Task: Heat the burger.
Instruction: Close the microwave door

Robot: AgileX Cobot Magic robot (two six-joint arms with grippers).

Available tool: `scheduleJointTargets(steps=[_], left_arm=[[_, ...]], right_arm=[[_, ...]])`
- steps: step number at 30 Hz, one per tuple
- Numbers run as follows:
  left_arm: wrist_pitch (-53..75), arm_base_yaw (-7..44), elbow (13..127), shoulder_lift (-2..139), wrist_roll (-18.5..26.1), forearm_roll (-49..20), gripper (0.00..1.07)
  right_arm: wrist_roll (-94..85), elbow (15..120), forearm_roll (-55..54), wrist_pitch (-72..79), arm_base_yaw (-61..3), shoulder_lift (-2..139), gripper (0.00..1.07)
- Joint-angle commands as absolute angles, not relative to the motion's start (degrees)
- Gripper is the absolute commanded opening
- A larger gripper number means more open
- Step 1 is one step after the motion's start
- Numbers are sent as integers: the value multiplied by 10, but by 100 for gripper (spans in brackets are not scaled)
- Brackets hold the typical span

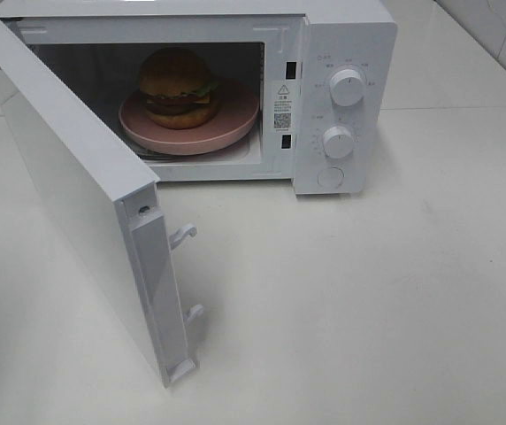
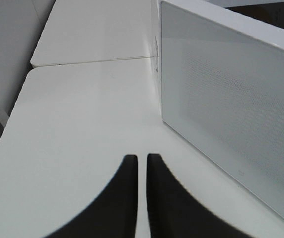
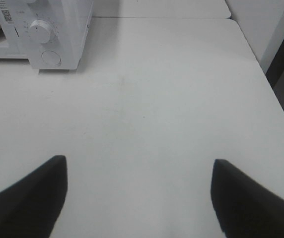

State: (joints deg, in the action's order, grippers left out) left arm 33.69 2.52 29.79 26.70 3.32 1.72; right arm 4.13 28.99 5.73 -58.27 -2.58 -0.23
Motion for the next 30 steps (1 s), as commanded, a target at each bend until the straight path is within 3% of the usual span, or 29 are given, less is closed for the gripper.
scheduleJointTargets(steps=[1,13,15,21,30], left_arm=[[289,24,301,296,31,13,0],[-11,24,209,393,32,13,0],[-124,24,172,425,32,13,0],[-292,24,127,490,32,13,0],[-404,24,107,599,32,14,0]], right_arm=[[40,289,56,-577,-22,-18,76],[40,289,56,-577,-22,-18,76],[40,289,56,-577,-22,-18,76],[40,289,56,-577,-22,-18,76],[40,289,56,-577,-22,-18,76]])
